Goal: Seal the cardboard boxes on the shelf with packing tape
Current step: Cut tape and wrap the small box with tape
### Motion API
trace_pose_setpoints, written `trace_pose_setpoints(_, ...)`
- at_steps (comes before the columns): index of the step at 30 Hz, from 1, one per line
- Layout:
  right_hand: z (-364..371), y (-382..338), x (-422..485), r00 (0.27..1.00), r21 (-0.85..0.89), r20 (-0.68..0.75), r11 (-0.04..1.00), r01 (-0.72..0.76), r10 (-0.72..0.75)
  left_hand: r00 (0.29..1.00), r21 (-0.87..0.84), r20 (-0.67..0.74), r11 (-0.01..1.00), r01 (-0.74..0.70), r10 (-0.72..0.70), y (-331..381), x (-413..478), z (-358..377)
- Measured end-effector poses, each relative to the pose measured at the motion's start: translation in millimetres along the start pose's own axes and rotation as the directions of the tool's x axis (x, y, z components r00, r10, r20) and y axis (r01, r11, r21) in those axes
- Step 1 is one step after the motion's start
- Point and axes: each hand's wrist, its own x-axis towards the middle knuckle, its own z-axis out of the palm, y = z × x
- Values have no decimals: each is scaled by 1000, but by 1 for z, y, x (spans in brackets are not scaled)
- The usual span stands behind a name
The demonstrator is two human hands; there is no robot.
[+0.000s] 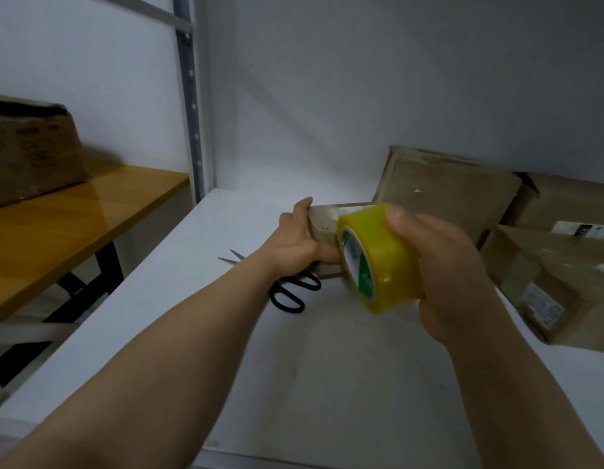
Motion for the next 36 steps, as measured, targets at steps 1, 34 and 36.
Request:
trace_pose_setpoints(1,0,2,-4,1000,-19,5,1000,-24,24,1000,-13,1,1000,-4,4,0,0,-1)
trace_pose_setpoints(34,33,-17,95,996,208,50,976,62,-74,983,-504,-108,844,-182,148,14,15,-13)
trace_pose_setpoints(36,32,-16,101,994,206,91,978,38,-58,983,-512,-64,840,-179,170,13,16,-10)
